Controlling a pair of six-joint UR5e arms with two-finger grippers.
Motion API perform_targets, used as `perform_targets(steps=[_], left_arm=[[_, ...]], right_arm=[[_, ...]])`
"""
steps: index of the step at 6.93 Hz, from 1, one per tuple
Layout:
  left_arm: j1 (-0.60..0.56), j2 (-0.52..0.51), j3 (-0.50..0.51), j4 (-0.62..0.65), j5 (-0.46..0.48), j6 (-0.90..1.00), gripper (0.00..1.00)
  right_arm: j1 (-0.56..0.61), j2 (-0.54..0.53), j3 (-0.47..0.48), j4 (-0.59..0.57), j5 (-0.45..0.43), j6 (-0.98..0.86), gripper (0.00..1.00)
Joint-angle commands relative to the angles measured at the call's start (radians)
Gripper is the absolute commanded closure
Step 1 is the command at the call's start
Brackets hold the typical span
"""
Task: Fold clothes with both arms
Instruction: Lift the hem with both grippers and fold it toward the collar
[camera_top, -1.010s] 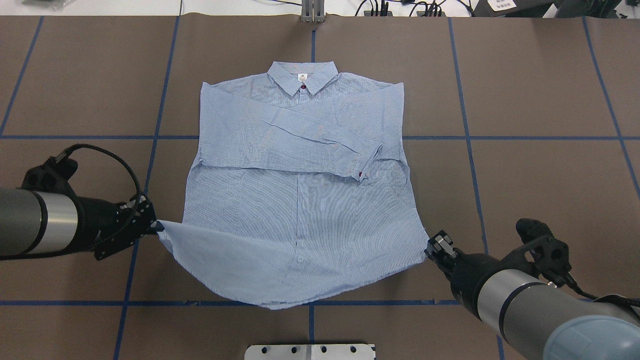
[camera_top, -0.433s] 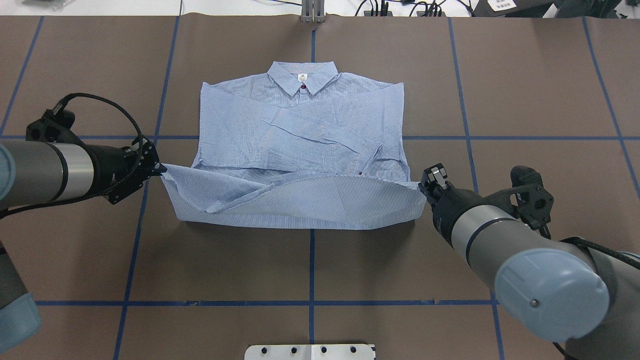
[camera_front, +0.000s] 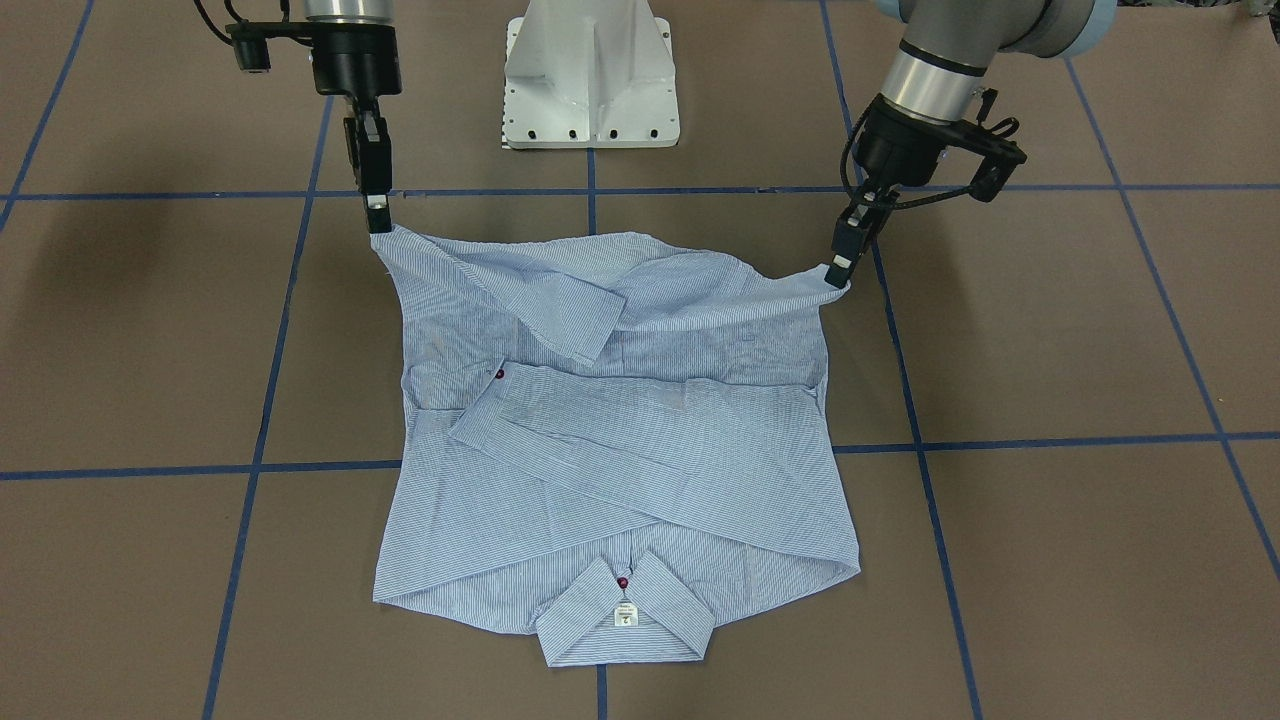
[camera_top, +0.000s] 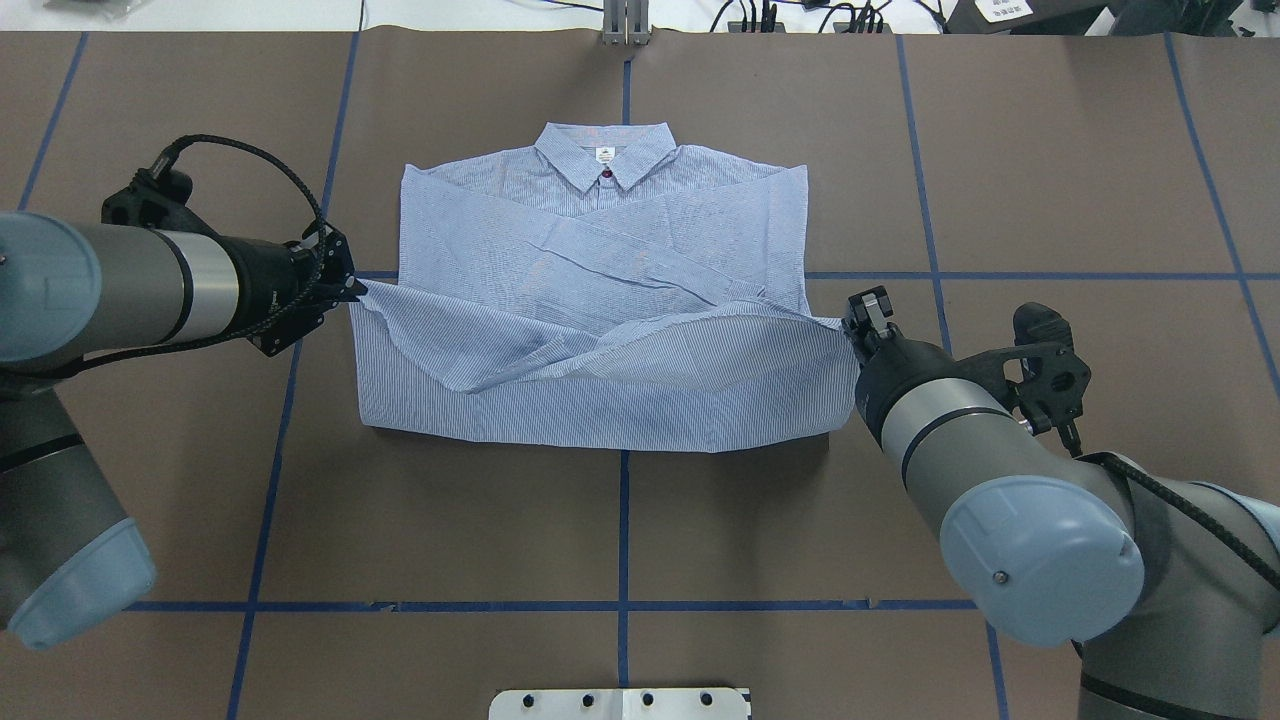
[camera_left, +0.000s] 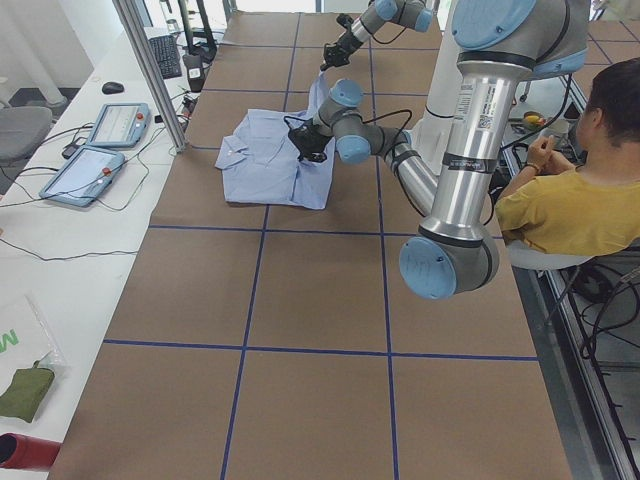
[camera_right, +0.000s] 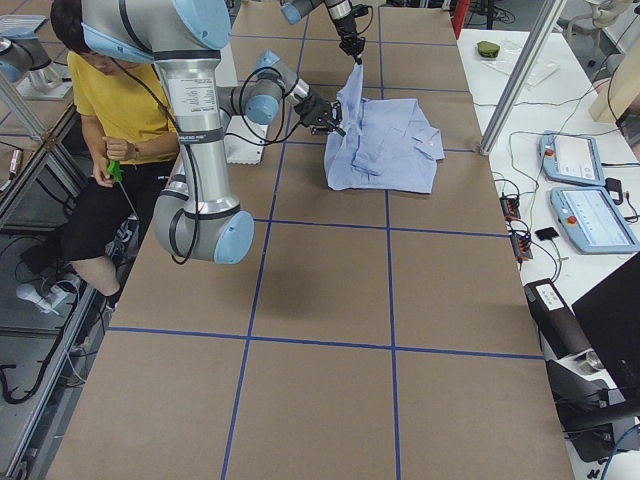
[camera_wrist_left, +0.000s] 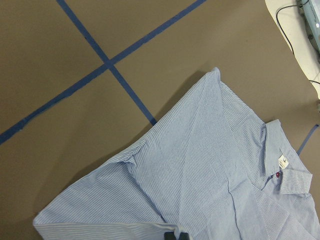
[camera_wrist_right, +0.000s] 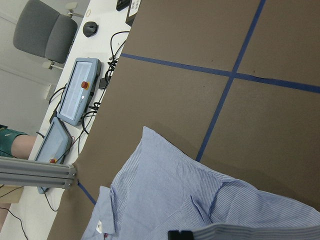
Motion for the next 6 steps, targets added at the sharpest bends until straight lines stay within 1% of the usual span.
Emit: perform_targets(steps=[1,2,3,4,5,6], left_arm=[[-0.051,-0.016,0.015,0.004,-0.024,0.031,1.0],[-0.08,-0.034,0.052,-0.001,-0.022,0.101,1.0],[-0.099,-0.115,0.17,-0.004,-0.022,0.196,1.0],[-0.108,-0.169,0.284,-0.005,-0.019,0.329,1.0],[-0.125,-0.172,0.334,-0.007,-0.019,0.467,1.0],[-0.128,-0.178,0.392,-0.057,-0.018,0.539,1.0]], right_arm=[[-0.018,0.04,-0.01,0.002,-0.071,0.003,1.0],[0.073,0.056,-0.031,0.0,-0.054,-0.046,1.0],[0.15,0.075,-0.123,0.062,0.051,-0.108,1.0],[0.227,0.076,-0.236,0.238,0.14,-0.138,1.0],[0.259,0.077,-0.339,0.343,0.171,-0.156,1.0],[0.285,0.129,-0.416,0.359,0.179,-0.158,1.0]])
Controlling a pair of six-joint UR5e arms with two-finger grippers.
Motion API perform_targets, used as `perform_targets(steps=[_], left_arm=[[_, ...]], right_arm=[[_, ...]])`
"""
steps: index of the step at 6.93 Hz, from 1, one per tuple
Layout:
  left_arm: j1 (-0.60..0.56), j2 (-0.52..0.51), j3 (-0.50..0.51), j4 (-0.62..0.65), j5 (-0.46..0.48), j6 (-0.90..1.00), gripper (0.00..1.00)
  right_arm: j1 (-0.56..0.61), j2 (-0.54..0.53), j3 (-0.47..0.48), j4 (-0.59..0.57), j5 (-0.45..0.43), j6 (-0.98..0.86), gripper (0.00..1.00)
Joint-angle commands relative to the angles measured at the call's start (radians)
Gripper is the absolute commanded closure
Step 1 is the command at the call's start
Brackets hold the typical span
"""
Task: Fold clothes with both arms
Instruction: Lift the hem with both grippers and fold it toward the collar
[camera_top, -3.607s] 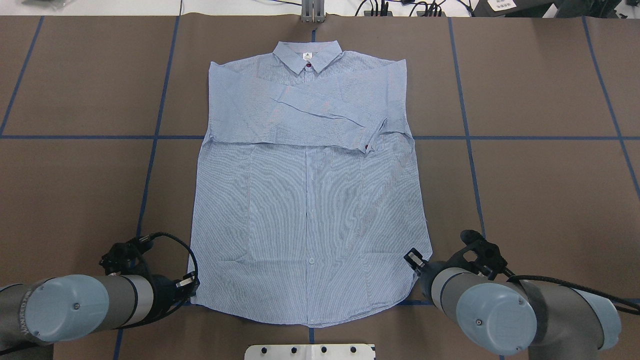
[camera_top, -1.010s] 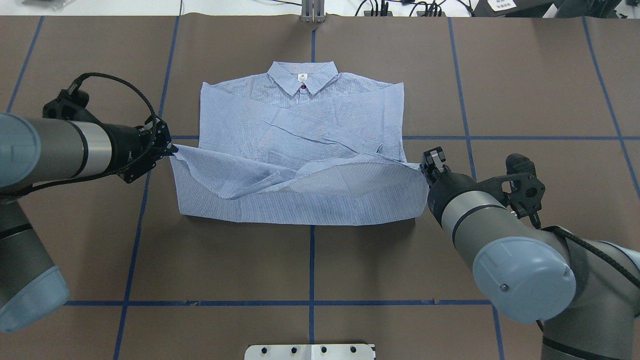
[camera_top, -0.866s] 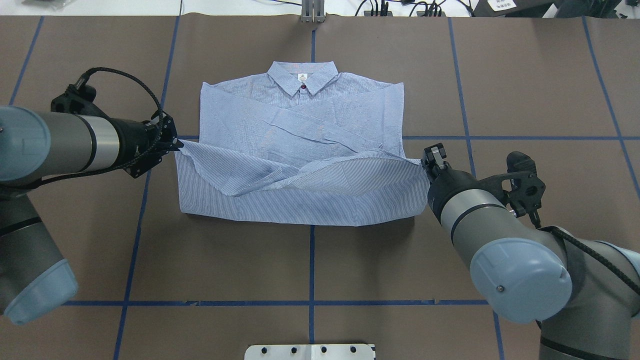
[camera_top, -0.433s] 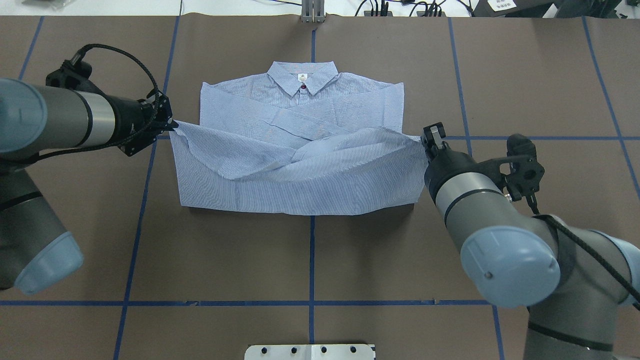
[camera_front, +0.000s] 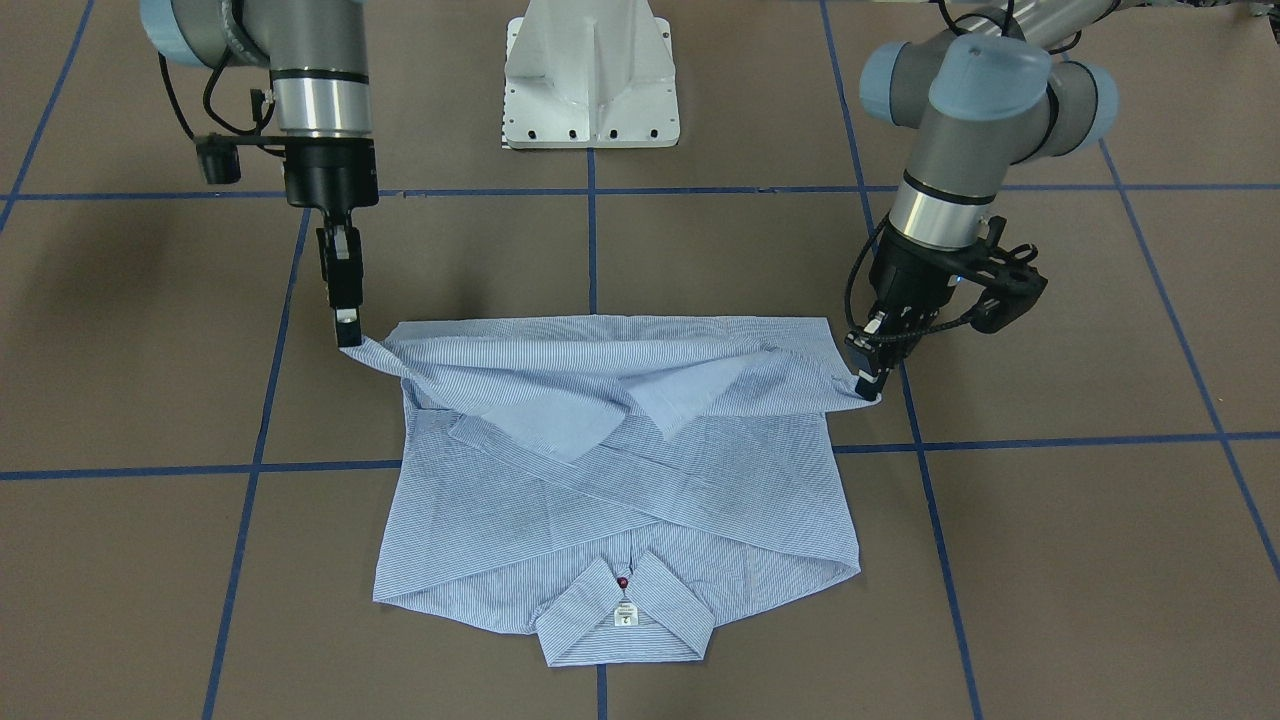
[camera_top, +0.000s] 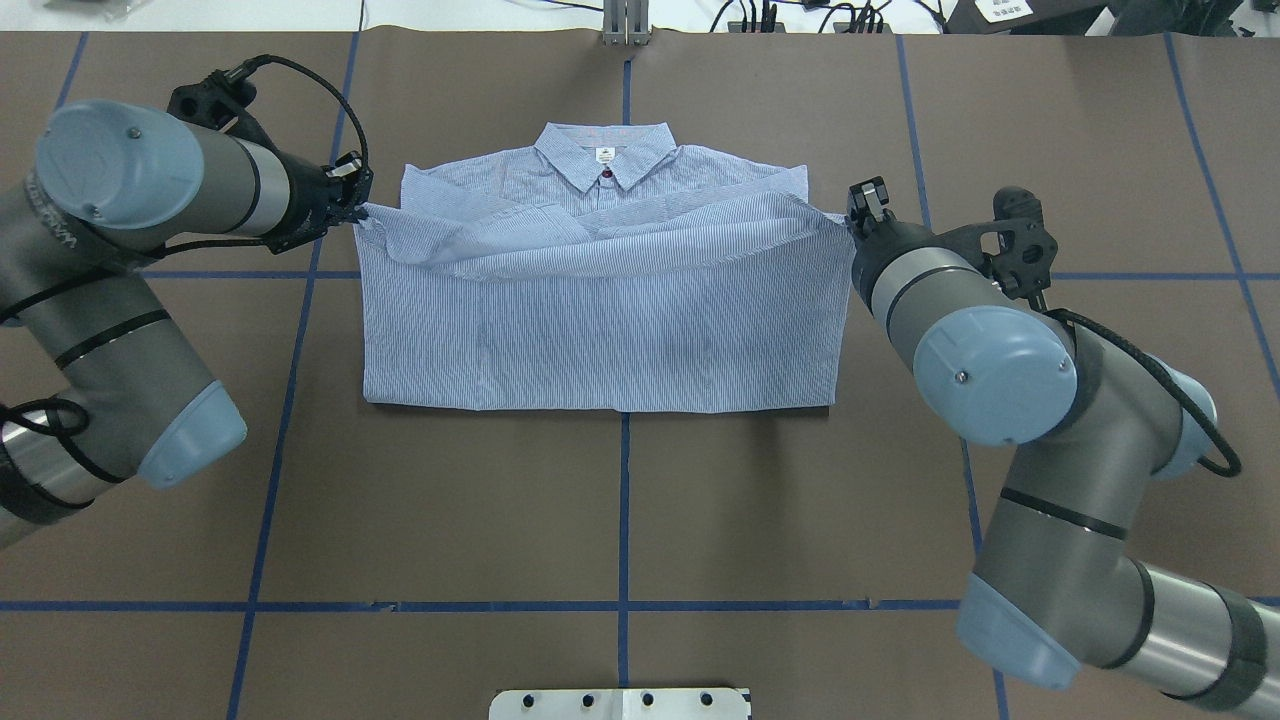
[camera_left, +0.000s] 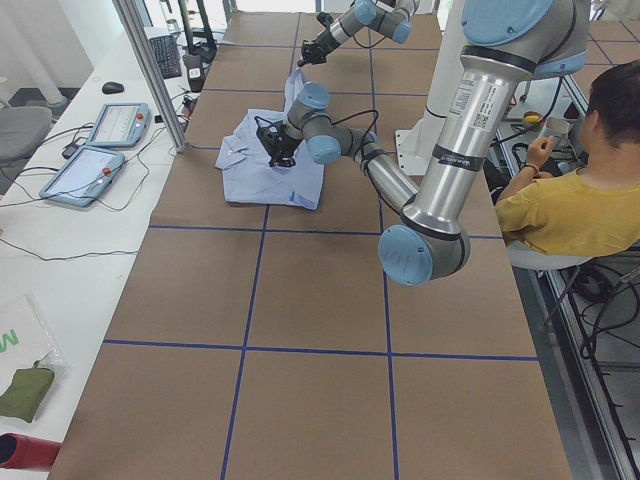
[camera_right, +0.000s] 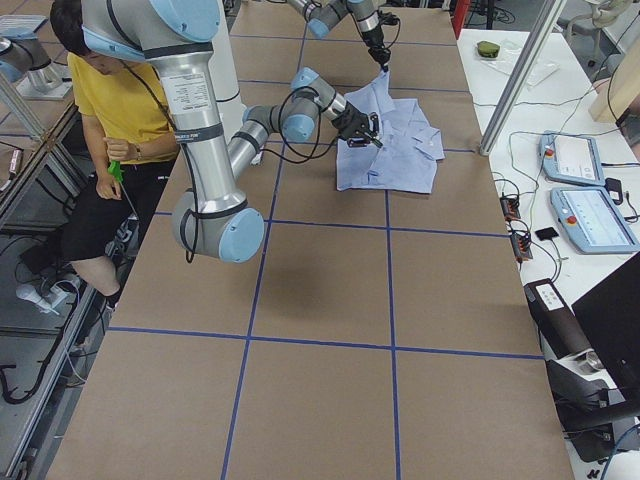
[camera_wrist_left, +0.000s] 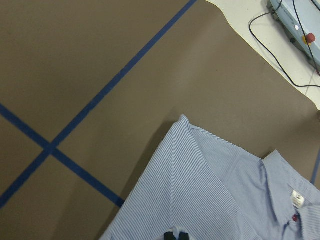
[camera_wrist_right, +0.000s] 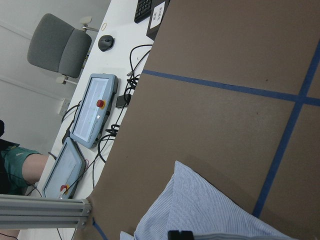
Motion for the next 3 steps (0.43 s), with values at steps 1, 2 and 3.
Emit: perform_targets(steps=[1,2,3], left_arm=[[-0.016,-0.033,0.15,-0.12,0.001,0.156,1.0],[-0.024,-0.074,0.239,-0.185,0.001,0.178,1.0],[-0.027,-0.121,0.297,-0.198,0.001,0.202,1.0]], right_arm=[[0.067,0.091,-0.181,0.064,0.077,-0.015,1.0],[0.101,0.114,-0.23,0.091,0.128,-0.016,1.0],[0.113,0.13,-0.294,0.151,0.137,-0.016,1.0]])
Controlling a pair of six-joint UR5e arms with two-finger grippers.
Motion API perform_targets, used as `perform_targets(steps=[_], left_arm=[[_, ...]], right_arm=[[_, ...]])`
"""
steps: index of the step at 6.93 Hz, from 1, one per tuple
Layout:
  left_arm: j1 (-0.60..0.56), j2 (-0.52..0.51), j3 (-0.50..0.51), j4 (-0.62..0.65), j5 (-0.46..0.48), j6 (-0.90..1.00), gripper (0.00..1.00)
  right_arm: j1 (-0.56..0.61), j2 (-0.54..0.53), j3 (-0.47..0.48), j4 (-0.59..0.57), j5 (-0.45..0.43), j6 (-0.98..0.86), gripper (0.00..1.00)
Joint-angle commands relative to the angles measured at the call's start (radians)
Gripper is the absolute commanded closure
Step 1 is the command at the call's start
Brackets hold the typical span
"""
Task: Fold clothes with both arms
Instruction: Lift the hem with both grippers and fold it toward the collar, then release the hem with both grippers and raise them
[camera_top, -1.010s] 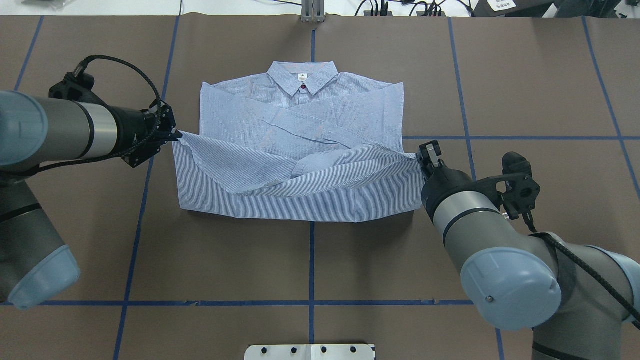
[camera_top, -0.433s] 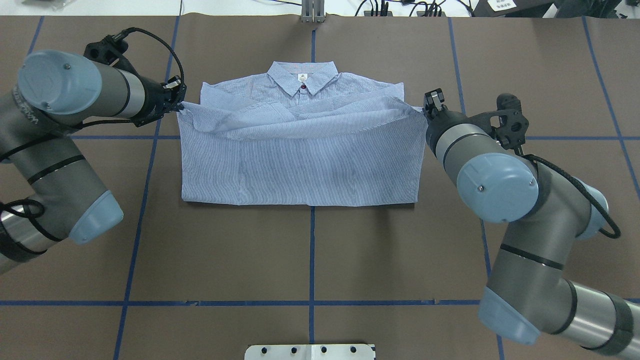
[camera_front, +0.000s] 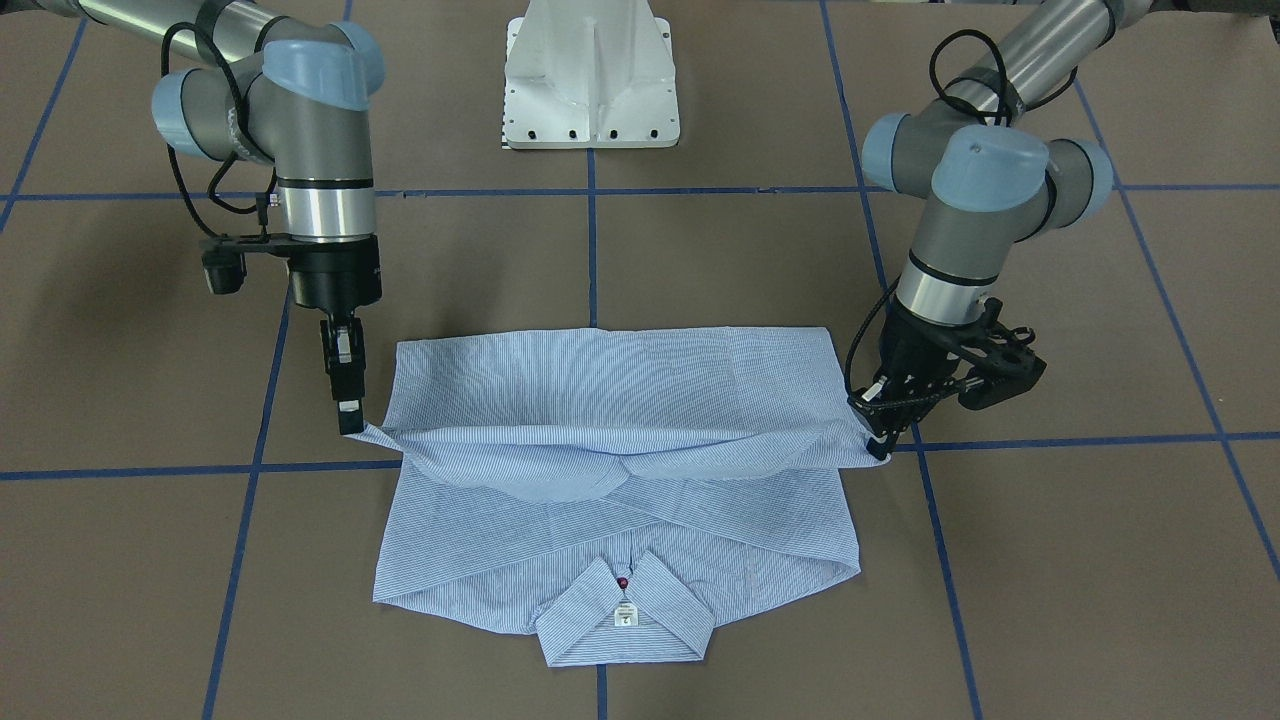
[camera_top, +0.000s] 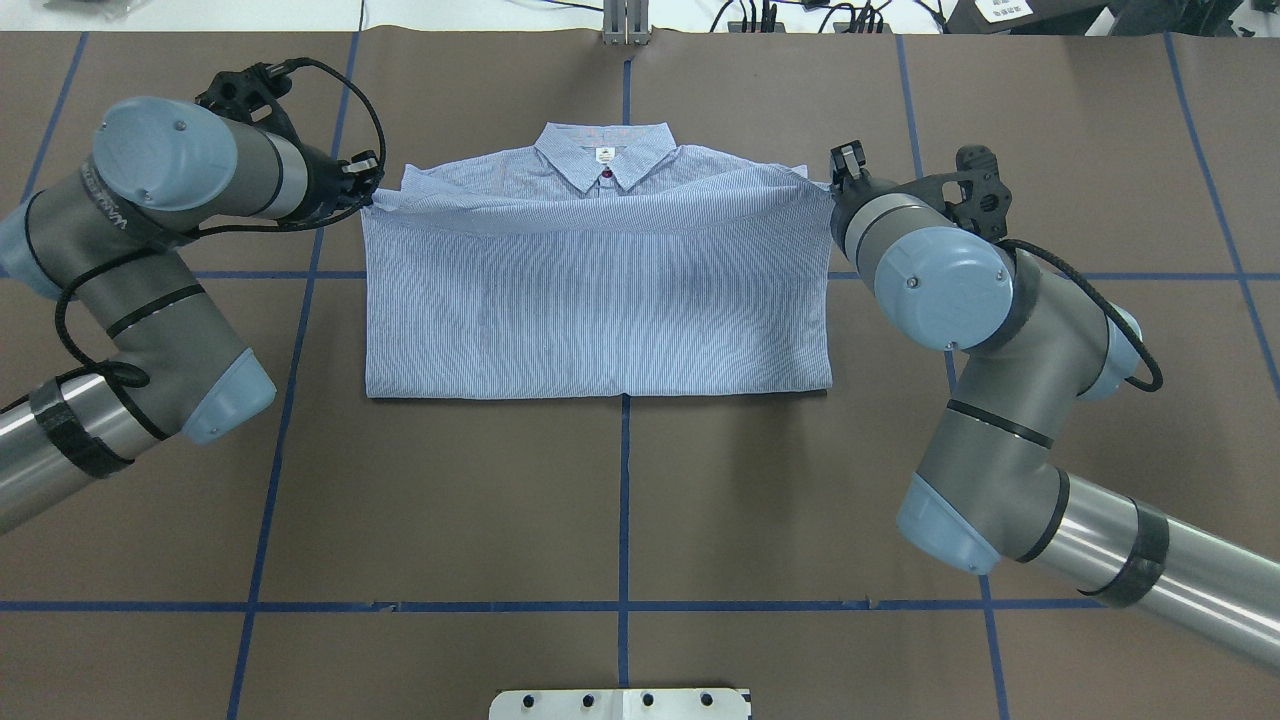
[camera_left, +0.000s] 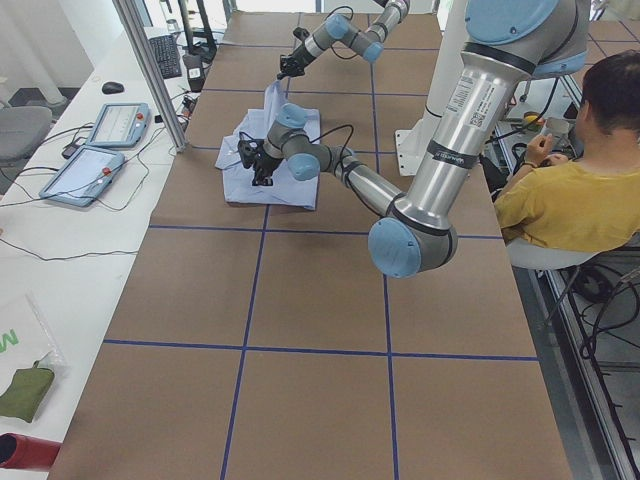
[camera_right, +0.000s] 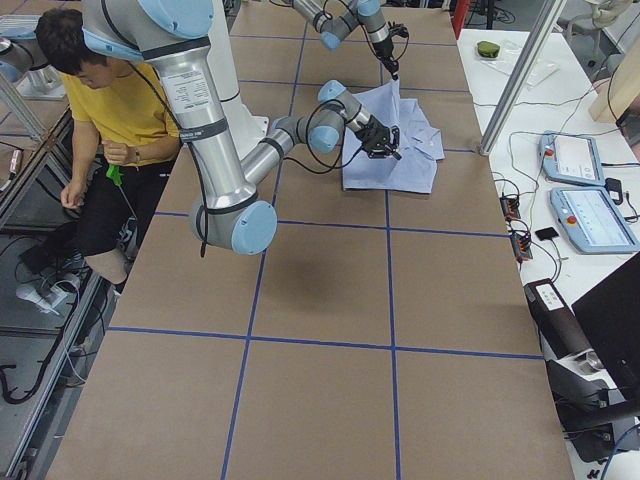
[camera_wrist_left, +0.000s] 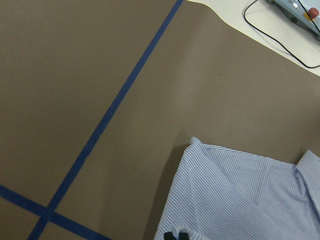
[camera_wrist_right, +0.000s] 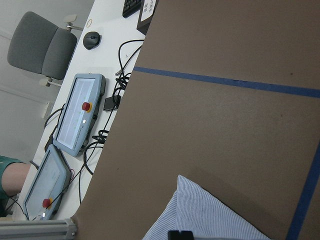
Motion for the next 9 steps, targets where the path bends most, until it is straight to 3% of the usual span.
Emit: perform_targets(steps=[1,5,7,8,9], left_arm=[[-0.009,-0.08,0.123,-0.039,0.0,0.073,1.0],[-0.032,-0.154,0.317,-0.133,0.002,0.103,0.95],[-0.042,-0.16,0.326,-0.133,0.002,0.117,0.69],[-0.044,-0.162,0.328,-0.133,0.002,0.123,0.57],[-0.073,-0.162,0.329,-0.134,-0.004,0.147,0.56]], right_arm=[[0.034,0.048,-0.135,0.107,0.055,-0.001,1.0],[0.035,0.153,-0.323,0.116,0.06,-0.009,1.0],[0.057,0.161,-0.38,0.184,0.064,-0.007,1.0],[0.063,0.205,-0.431,0.188,0.066,-0.006,0.54],[0.074,0.241,-0.465,0.188,0.066,-0.004,0.34]])
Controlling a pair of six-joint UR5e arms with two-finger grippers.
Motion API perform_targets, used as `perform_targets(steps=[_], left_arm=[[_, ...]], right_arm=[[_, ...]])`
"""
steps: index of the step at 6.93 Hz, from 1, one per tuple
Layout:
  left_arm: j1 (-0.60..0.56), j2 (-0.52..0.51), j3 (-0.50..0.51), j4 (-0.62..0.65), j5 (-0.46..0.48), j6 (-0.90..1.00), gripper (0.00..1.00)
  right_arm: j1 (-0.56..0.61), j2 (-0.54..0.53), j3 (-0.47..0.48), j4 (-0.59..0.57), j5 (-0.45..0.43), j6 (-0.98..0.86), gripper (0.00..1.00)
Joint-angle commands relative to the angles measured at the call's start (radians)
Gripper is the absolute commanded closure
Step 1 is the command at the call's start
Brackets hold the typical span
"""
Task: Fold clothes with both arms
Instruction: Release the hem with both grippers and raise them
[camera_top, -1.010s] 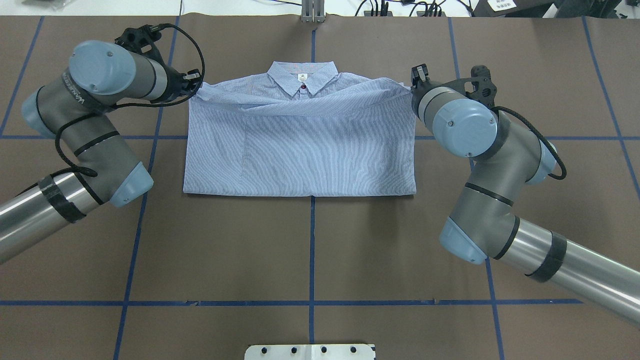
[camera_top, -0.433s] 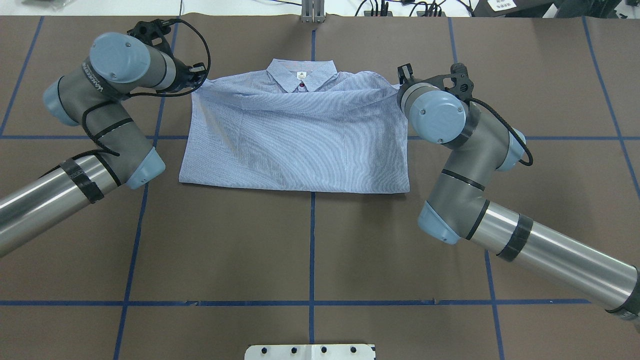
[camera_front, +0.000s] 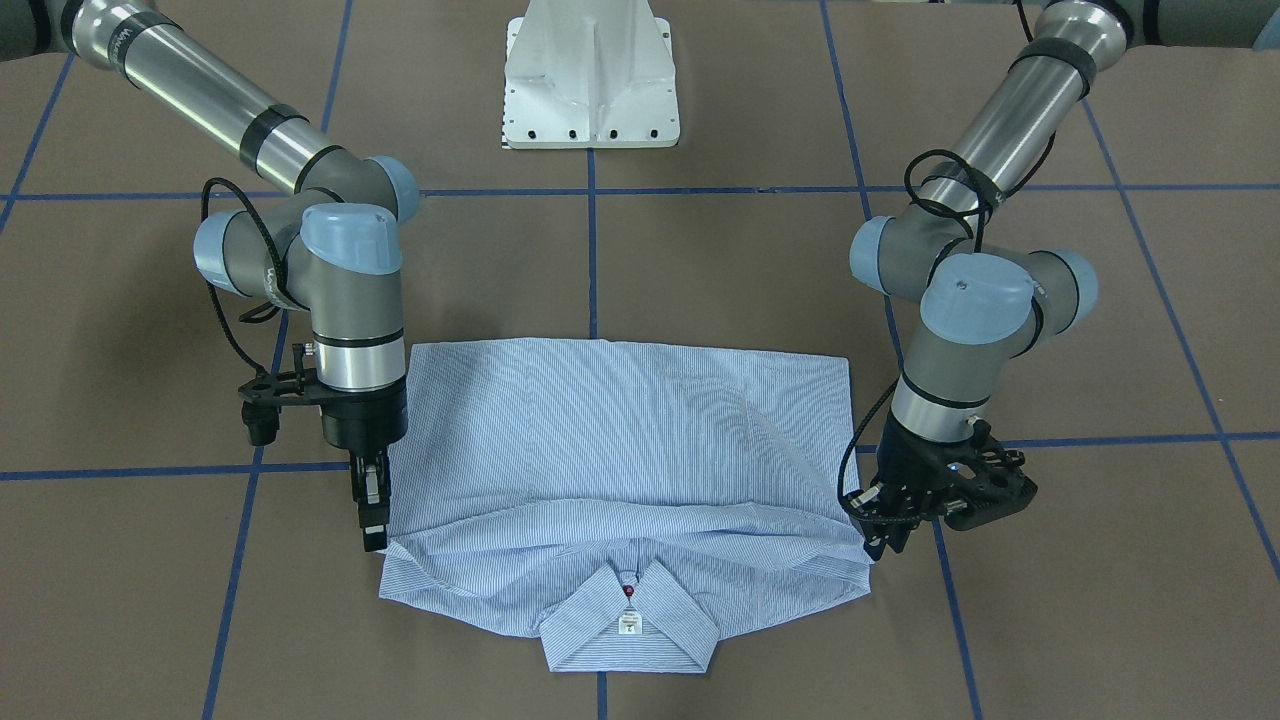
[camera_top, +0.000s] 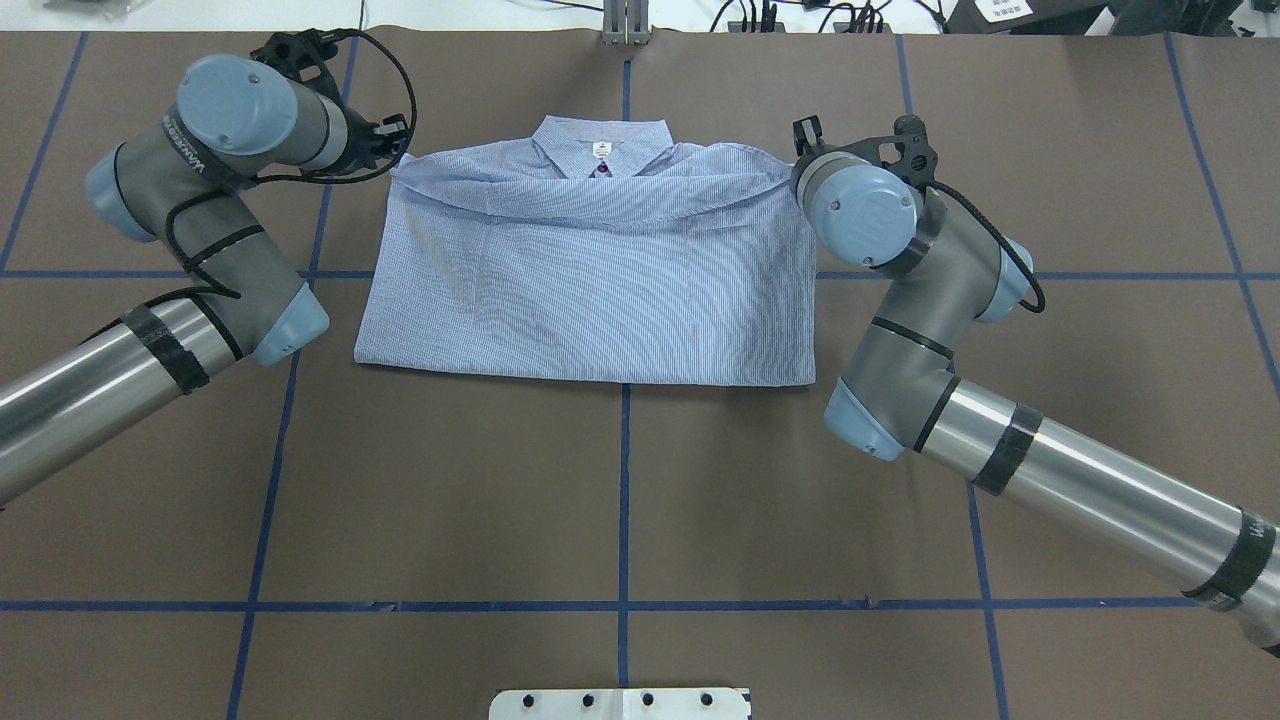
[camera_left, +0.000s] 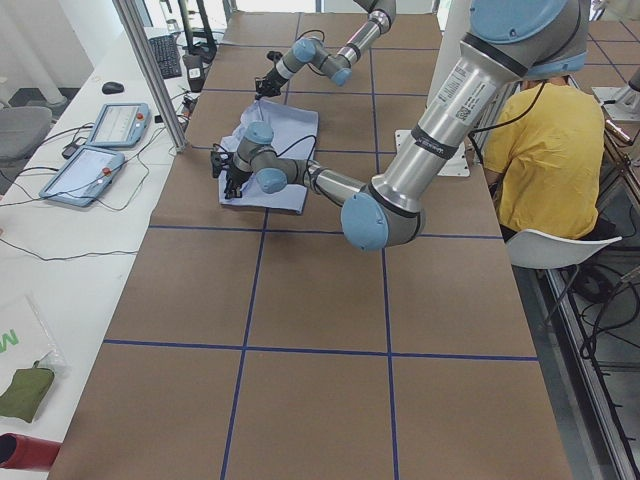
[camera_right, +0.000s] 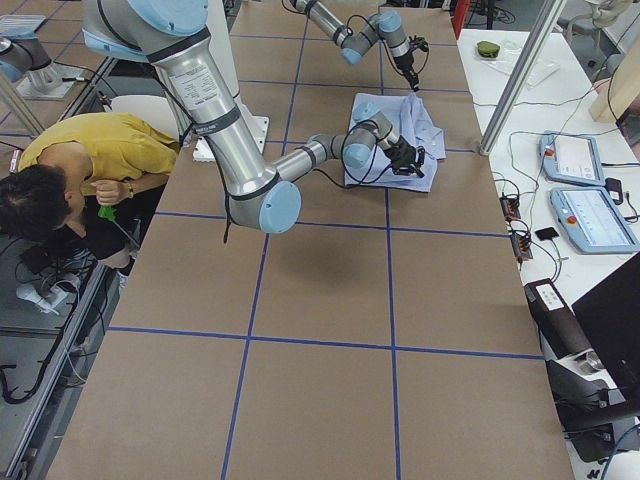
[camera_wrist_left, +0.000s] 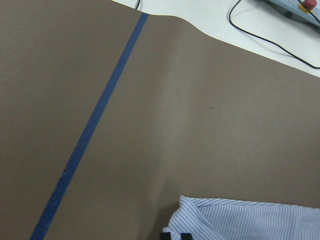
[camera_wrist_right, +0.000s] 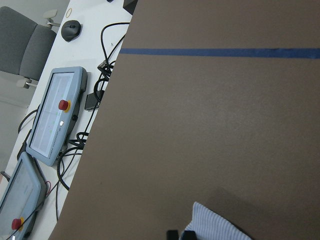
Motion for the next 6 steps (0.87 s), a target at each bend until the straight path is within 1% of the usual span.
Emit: perform_targets(steps=[1,2,3,4,5,6], left_arm=[[-0.055,0.001,0.001,0.0,-0.006,0.065,0.56],[-0.07,0.001,0.001,0.0,-0.026,0.084,0.56],[-0.085,0.008,-0.006,-0.003,-0.081,0.086,0.56],[-0.092,0.014,-0.017,-0.001,-0.104,0.086,0.56],[-0.098,0.022,-0.038,0.0,-0.106,0.086,0.56],[-0.098,0.045,-0.057,-0.003,-0.107,0.086,0.56]], right_arm=[[0.068,0.052,-0.046,0.006,0.048,0.005,0.25],[0.106,0.051,-0.046,0.038,0.135,0.003,0.1],[0.107,0.04,-0.006,0.076,0.144,0.014,0.09],[0.04,-0.045,0.117,0.072,0.147,0.017,0.08],[-0.028,-0.143,0.24,0.069,0.145,0.017,0.08],[-0.092,-0.261,0.364,0.06,0.145,0.017,0.08]])
